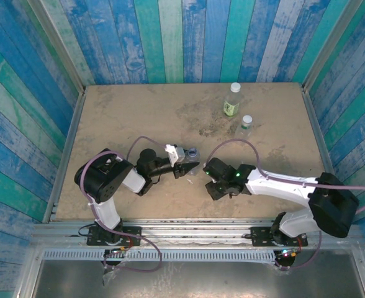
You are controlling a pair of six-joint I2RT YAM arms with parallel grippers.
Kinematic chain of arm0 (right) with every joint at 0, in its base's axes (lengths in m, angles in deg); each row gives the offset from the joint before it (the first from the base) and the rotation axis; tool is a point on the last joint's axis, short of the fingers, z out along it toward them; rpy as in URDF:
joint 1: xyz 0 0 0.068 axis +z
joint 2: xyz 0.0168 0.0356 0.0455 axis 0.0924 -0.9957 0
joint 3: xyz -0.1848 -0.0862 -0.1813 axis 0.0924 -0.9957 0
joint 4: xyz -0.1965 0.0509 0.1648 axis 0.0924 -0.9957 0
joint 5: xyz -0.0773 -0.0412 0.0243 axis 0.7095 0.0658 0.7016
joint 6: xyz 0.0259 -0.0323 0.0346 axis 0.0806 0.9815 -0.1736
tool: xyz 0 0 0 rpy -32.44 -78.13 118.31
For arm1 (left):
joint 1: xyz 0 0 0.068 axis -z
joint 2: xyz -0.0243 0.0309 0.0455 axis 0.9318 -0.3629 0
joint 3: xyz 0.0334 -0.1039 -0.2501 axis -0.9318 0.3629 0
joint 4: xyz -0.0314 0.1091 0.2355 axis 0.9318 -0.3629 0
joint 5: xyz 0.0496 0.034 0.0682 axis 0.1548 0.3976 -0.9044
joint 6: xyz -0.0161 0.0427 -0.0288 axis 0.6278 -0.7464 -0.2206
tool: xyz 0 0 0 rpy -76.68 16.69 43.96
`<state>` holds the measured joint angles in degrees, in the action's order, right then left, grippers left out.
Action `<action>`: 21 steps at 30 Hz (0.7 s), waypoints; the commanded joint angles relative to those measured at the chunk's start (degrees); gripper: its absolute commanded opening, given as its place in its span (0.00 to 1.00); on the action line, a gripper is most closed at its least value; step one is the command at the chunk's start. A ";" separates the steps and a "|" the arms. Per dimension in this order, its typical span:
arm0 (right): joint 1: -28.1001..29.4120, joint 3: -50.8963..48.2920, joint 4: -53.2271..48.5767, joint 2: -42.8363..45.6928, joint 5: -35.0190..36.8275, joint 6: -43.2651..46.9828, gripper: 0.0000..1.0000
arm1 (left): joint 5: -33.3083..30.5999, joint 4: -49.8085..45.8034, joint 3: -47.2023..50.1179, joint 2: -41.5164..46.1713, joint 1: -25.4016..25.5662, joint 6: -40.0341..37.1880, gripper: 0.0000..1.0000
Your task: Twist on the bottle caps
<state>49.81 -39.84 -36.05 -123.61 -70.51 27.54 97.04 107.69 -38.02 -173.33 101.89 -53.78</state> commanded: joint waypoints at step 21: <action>0.48 -0.53 4.08 -5.09 1.29 -3.71 0.47 | 1.24 -3.21 0.82 1.28 -0.84 0.00 0.52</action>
<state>49.81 -39.82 -32.01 -128.13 -70.25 24.67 97.58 107.76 -37.91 -173.33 101.34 -53.45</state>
